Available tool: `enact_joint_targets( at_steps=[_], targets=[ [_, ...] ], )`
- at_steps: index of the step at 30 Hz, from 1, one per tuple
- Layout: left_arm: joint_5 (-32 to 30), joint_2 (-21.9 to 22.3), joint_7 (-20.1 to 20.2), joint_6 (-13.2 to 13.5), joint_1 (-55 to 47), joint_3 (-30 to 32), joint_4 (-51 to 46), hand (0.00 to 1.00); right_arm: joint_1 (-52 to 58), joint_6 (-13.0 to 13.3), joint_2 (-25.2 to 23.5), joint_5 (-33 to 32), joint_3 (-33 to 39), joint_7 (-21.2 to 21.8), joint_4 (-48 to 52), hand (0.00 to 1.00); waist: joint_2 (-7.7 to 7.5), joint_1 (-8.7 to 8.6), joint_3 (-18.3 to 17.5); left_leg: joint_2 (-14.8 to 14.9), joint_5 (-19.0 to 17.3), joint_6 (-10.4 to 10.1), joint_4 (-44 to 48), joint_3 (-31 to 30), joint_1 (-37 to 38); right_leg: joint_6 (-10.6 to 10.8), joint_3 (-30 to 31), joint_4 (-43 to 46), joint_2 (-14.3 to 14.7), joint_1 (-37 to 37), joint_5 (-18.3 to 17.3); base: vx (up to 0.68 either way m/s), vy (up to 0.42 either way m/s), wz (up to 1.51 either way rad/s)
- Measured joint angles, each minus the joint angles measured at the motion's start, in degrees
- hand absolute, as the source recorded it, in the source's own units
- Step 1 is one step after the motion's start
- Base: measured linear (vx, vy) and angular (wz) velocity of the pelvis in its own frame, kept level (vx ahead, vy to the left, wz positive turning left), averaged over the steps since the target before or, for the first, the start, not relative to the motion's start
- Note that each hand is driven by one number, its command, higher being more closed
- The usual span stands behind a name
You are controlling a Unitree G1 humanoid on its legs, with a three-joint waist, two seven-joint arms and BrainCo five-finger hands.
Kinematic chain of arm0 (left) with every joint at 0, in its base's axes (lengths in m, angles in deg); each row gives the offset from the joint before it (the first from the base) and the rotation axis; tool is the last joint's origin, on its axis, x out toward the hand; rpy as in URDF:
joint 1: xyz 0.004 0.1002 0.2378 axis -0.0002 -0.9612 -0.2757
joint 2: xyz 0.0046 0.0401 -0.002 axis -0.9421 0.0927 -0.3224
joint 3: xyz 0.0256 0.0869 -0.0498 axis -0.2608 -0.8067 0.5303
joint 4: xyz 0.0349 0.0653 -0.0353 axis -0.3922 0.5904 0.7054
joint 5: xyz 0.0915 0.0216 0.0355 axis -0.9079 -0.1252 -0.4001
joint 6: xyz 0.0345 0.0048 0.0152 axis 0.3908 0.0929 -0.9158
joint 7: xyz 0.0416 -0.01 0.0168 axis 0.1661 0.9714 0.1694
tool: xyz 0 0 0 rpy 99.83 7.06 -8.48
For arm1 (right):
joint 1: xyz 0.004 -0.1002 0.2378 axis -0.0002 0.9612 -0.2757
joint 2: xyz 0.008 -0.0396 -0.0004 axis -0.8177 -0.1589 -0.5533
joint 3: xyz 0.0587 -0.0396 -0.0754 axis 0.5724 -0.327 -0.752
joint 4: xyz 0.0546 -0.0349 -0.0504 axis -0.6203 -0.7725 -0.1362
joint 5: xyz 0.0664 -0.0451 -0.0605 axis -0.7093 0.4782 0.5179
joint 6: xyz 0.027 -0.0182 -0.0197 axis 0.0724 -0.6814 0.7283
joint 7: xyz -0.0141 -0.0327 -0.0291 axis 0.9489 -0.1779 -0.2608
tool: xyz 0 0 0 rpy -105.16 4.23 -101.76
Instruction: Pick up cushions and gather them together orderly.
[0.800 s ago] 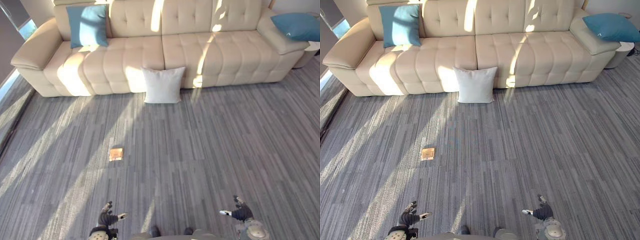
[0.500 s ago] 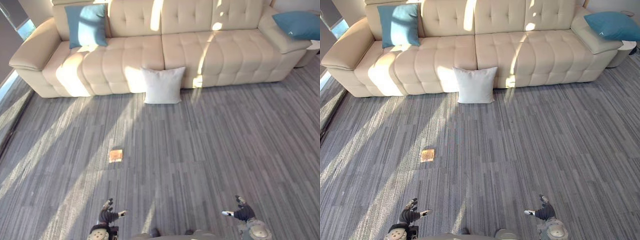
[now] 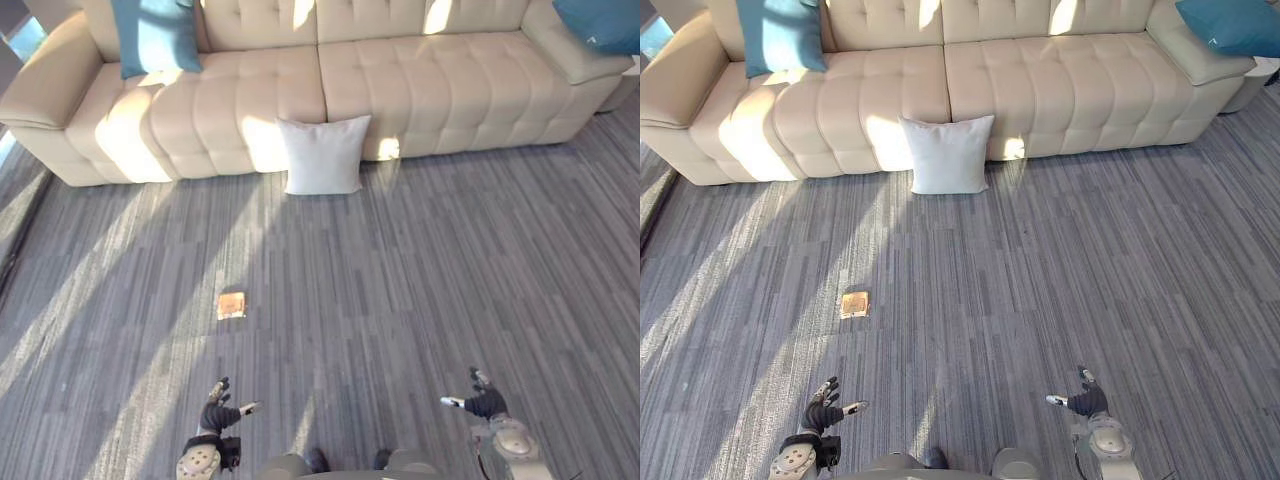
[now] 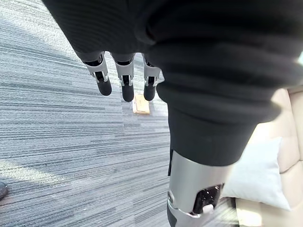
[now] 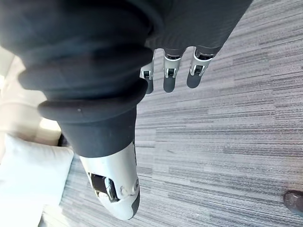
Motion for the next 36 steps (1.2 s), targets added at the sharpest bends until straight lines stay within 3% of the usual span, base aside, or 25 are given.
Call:
enact_joint_targets(
  at_steps=[2, 5, 7, 8, 9, 10, 11, 12, 13, 14, 15, 18, 20, 22, 23, 24, 25, 27, 28, 30, 31, 32, 33, 34, 36],
  targets=[
    [0.0, -0.9, -0.4, -0.1, 0.1, -1.1, 0.0, 0.0, 1.3, -0.2, -0.6, -1.1, 0.0, 0.0, 0.0, 0.0, 0.81, -0.6, 1.0, 0.2, -1.3, -0.1, -0.5, -1.2, 3.4, -1.2, -1.7, 3.5, -0.7, -4.0, -3.4, 0.28, 0.082, 0.23],
    [0.0, -1.2, -1.0, -0.1, 2.5, -1.5, 0.2, 0.0, 1.0, -0.2, -0.1, -1.5, -0.9, 0.0, 0.0, 0.0, 3.0, -2.23, 3.3, 3.4, -1.2, -0.5, -2.3, -3.9, 6.9, -3.3, -7.5, -4.8, 1.1, -9.7, -3.7, 0.35, -0.015, 0.56],
    [0.0, -1.2, -1.0, 0.1, 4.7, -1.5, 0.5, 0.0, 1.2, -0.2, 0.1, -1.6, -2.2, 0.0, 0.0, 0.0, 2.71, -3.27, 4.6, 5.0, 0.1, -4.6, -3.6, -6.0, 9.2, -3.9, -9.4, -21.6, 3.1, -13.6, 5.3, 0.44, -0.115, 0.62],
    [0.0, -1.2, -1.0, 0.1, 5.2, -1.5, 0.7, 0.0, 1.3, -0.2, 0.0, -1.7, -2.2, 0.0, 0.0, 0.0, 2.08, -3.33, 4.6, 5.0, 0.1, -5.3, -4.0, -6.2, 10.3, -4.3, -9.1, -25.9, 3.3, -13.9, 8.3, 0.53, -0.16, 0.54],
    [0.0, -1.2, -1.0, 0.1, 5.0, -1.5, 0.8, 0.0, 1.8, -0.2, 0.0, -1.6, -2.2, 0.0, 0.1, 0.0, 0.48, -3.47, 4.3, 4.9, -0.8, -7.8, -4.0, -7.4, 12.3, -5.8, -8.2, -31.0, 3.5, -14.0, 14.6, 0.59, -0.209, 0.43],
    [0.0, -0.9, -1.0, 0.1, 5.1, -1.6, 1.6, 0.0, 2.2, -0.2, 0.2, -1.6, -2.1, 0.0, 0.0, 0.0, 0.58, -3.52, 4.4, 5.4, -1.2, -8.6, -3.7, -8.1, 13.4, -8.1, -6.8, -29.2, 3.3, -14.0, 19.7, 0.61, -0.24, 0.5],
    [0.0, -0.3, -0.9, 0.0, 5.9, -1.9, 2.7, 0.0, 1.5, -0.4, 0.4, -1.6, -1.6, 0.0, -0.1, 0.0, 1.6, -3.77, 4.8, 7.2, -0.5, -10.3, -0.9, -9.2, 13.5, -10.7, -7.0, -22.3, 3.0, -15.2, 16.8, 0.7, -0.301, 0.41],
    [-0.1, 0.0, -0.9, 0.0, 6.0, -1.9, 2.9, 0.0, 0.6, -0.3, 0.1, -1.7, -1.3, 0.0, 0.0, 0.0, 1.87, -4.2, 5.0, 8.1, 2.3, -14.1, 5.1, -10.1, 11.5, -11.2, -7.8, -18.5, 2.5, -15.0, 13.2, 0.6, -0.277, 0.31],
    [0.0, 0.2, -0.9, 0.0, 6.0, -1.9, 3.0, 0.0, 0.3, -0.3, 0.2, -1.7, -1.3, 0.1, 0.0, 0.0, 2.02, -4.22, 5.0, 9.0, 4.7, -15.2, 9.8, -10.3, 9.9, -11.4, -8.0, -17.6, 2.6, -14.1, 11.5, 0.6, -0.293, 0.2],
    [0.0, 0.6, -0.9, 0.0, 6.0, -1.9, 3.8, 0.0, -0.2, -0.3, 0.2, -2.1, -1.3, 0.1, 0.0, 0.0, 2.23, -4.1, 5.2, 11.0, 11.7, -16.6, 20.7, -10.3, 6.1, -11.6, -8.2, -18.1, 3.0, -10.7, 8.9, 0.62, -0.304, 0.11],
    [0.0, 1.1, -0.8, 0.0, 6.0, -1.9, 4.2, 0.0, -0.4, -0.2, 0.4, -2.9, -1.3, 0.0, 0.0, 0.0, 2.64, -3.7, 5.5, 14.0, 13.6, -17.1, 32.8, -9.8, 1.4, -11.5, -8.6, -20.7, 4.3, -5.9, 7.8, 0.59, -0.285, 0.04],
    [0.0, 1.6, -0.8, 0.1, 5.8, -1.6, 4.6, 0.0, -0.8, 0.2, 0.3, -4.5, -1.1, -0.1, 0.0, 0.0, 1.82, -2.1, 6.0, 17.3, 8.7, -11.5, 44.2, -4.7, -7.4, -11.5, -8.0, -30.9, 7.1, 6.7, 7.5, 0.5, -0.19, -0.18],
    [0.0, 1.6, -0.8, 0.1, 5.7, -1.3, 4.4, 0.0, -1.0, 0.2, 0.5, -5.6, -0.7, -0.2, 0.0, 0.0, 1.5, -1.59, 6.3, 17.2, 7.2, -9.0, 39.3, -1.2, -13.0, -10.9, -7.1, -36.2, 7.9, 11.9, 7.8, 0.42, -0.079, -0.21],
    [0.0, 1.7, -0.8, 0.1, 5.2, -0.8, 4.3, 0.0, -1.3, 0.1, -0.1, -6.0, 0.7, -0.3, 0.0, 0.0, 1.38, -1.06, 6.4, 15.6, 7.0, -8.7, 27.5, -0.8, -17.4, -10.2, -6.2, -39.1, 8.2, 15.3, 7.8, 0.44, 0.005, -0.35],
    [0.0, 1.9, -0.8, 0.1, 4.9, -0.3, 4.3, 0.0, -1.4, 0.1, -0.3, -6.0, 1.3, -0.6, 0.0, 0.0, 1.35, -0.62, 6.5, 13.8, 7.5, -9.1, 19.1, -2.0, -18.5, -9.5, -5.5, -40.0, 8.1, 16.6, 7.4, 0.41, 0.064, -0.42],
    [0.1, 2.3, -0.8, 0.1, 4.7, 0.0, 4.3, 0.0, -1.2, 0.1, -0.2, -6.0, 1.4, -1.0, 0.0, 0.0, 1.34, 0.06, 6.5, 11.5, 9.9, -10.9, 7.0, -5.1, -19.1, -8.5, -4.7, -41.5, 8.3, 18.4, 7.1, 0.48, 0.154, -0.57],
    [0.1, 2.7, -0.9, 0.1, 4.2, -0.1, 4.3, 0.0, -0.8, 0.2, -0.2, -6.0, 1.4, -1.5, 0.0, 0.0, 2.12, 0.2, 6.3, 10.4, 13.9, -10.9, -1.4, -8.2, -19.4, -6.5, -4.0, -42.6, 9.0, 20.6, 5.7, 0.49, 0.198, -0.56],
    [0.1, 2.8, -0.9, 0.0, 3.3, 0.0, 4.4, 0.0, -0.2, 0.2, -0.7, -5.9, 1.2, -1.7, 0.0, 0.0, 2.41, 0.52, 5.6, 9.9, 18.0, -8.4, 1.3, -9.9, -19.4, -5.0, -2.4, -41.2, 8.5, 21.8, 3.1, 0.46, 0.247, -0.46],
    [0.1, 2.8, -0.9, 0.0, 2.7, 0.1, 4.6, 0.0, 1.0, 0.2, -1.7, -5.9, 1.0, -1.7, 0.0, 0.0, -0.41, 0.72, 4.7, 7.8, 15.7, -4.0, 7.9, -10.1, -20.3, -2.8, -0.8, -33.8, 4.8, 20.7, -2.6, 0.4, 0.218, -0.33],
    [0.1, 2.9, -0.9, -0.2, 3.2, -0.2, 5.7, 0.0, 1.7, 0.1, -2.5, -5.8, 0.9, -1.7, -0.2, 0.0, -2.08, 0.62, 4.3, 6.3, 12.2, -3.7, 10.4, -8.9, -19.4, -1.1, 0.7, -22.8, 1.8, 17.1, -3.5, 0.5, 0.188, -0.22],
    [0.0, 2.7, -0.9, -0.3, 3.3, -0.4, 5.7, 0.0, 1.5, 0.0, -3.1, -5.5, 0.4, -1.7, -0.2, 0.0, -2.82, 0.51, 4.1, 5.3, 10.1, -2.8, 10.7, -8.0, -17.6, 2.0, 2.1, -11.5, -0.6, 12.5, -0.6, 0.6, 0.217, -0.2],
    [0.0, 2.6, -0.9, -0.3, 3.3, -0.4, 5.7, 0.0, 1.6, 0.0, -3.4, -5.5, -0.1, -1.6, -0.3, 0.0, -3.13, 0.4, 4.2, 4.9, 9.1, -2.2, 10.5, -7.6, -16.2, 2.8, 2.7, -5.9, -1.7, 9.9, 2.2, 0.6, 0.228, -0.23],
    [0.0, 2.2, -1.0, -0.6, 3.3, -0.5, 5.7, 0.0, 1.5, 0.0, -3.9, -5.3, -0.1, -1.3, -0.5, 0.0, -3.08, 0.13, 4.3, 4.7, 7.8, -1.9, 10.0, -6.9, -12.9, 2.8, 3.6, 3.6, -3.2, 6.1, 5.0, 0.52, 0.129, -0.19],
    [0.0, 1.6, -1.1, -0.7, 3.4, -1.6, 5.6, 0.0, 1.7, -0.1, -4.2, -5.3, -0.3, -1.2, -0.6, 0.0, -2.55, 0.02, 4.5, 4.8, 6.2, -1.7, 8.9, -6.8, -8.9, 0.7, 3.4, 8.1, -3.1, 3.8, 2.7, 0.5, 0.099, -0.14],
    [0.0, 0.8, -1.0, -0.6, 3.8, -2.0, 5.5, 0.0, 1.8, -0.1, -3.9, -5.2, -2.4, -1.2, -0.6, 0.0, -1.27, -0.32, 4.9, 5.0, 6.1, -1.8, 5.1, -6.8, -3.4, -2.3, 1.4, 5.4, -1.7, 0.8, -0.4, 0.44, 0.037, -0.02]
  ],
)
